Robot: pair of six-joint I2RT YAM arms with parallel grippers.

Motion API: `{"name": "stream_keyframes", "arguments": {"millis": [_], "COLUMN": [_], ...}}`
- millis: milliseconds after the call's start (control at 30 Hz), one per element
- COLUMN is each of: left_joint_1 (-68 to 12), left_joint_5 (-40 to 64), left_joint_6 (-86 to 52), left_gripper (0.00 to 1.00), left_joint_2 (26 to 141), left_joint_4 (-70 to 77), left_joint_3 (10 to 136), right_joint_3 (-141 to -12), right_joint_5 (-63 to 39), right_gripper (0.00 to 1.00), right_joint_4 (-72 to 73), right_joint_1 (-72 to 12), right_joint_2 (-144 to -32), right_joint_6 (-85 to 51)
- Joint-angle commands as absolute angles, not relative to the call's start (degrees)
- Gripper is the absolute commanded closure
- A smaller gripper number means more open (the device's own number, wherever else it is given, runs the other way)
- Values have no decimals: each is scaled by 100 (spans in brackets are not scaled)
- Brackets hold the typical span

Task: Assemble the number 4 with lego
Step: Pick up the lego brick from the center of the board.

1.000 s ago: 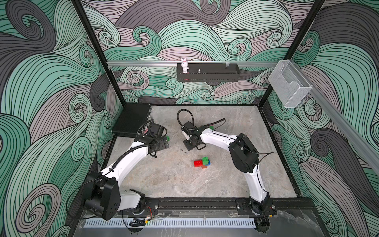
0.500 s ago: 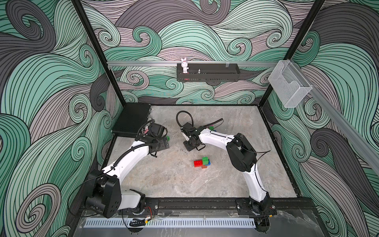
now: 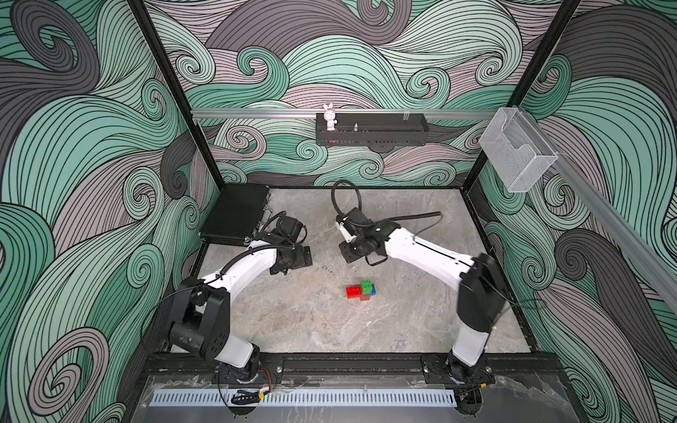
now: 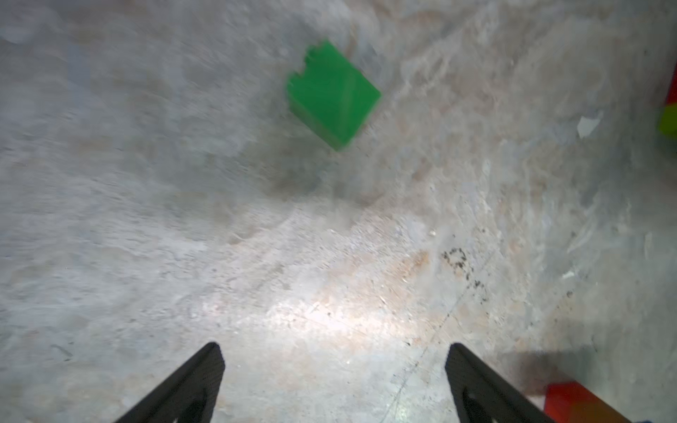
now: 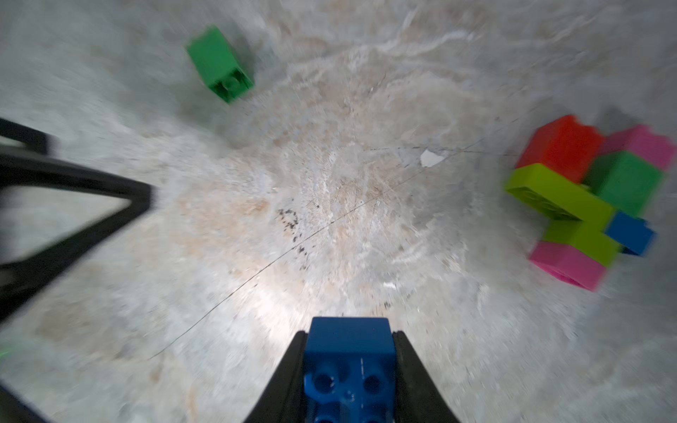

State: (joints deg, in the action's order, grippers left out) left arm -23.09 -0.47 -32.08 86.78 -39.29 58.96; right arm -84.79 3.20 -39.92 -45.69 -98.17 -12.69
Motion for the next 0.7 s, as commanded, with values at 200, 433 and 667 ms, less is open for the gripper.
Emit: {"name": "stream_keyframes", "arguments": {"millis": [200, 433, 667], "left_joint_1": [-3226, -3446, -3449], "left_joint_5": [1108, 1195, 1217], "left_joint_6": [-2793, -2553, -2526], "left_gripper": [1, 1, 2], "left_joint_2": [9400, 9783, 9886], "left_joint_4": [-3767, -3946, -3972], "left_joint_3": [6511, 6782, 6794], "right_joint_3": [-7161, -6888, -6986], "right_joint_5": [541, 505, 516], "right_gripper": [74, 74, 74], "right_joint_4": [-5213, -5147, -5095], "right_joint_1": [-4656, -4856, -5042], "right_joint_2": [-8287, -8285, -8532], "right_joint_6": [-2849, -3391, -3447]}}
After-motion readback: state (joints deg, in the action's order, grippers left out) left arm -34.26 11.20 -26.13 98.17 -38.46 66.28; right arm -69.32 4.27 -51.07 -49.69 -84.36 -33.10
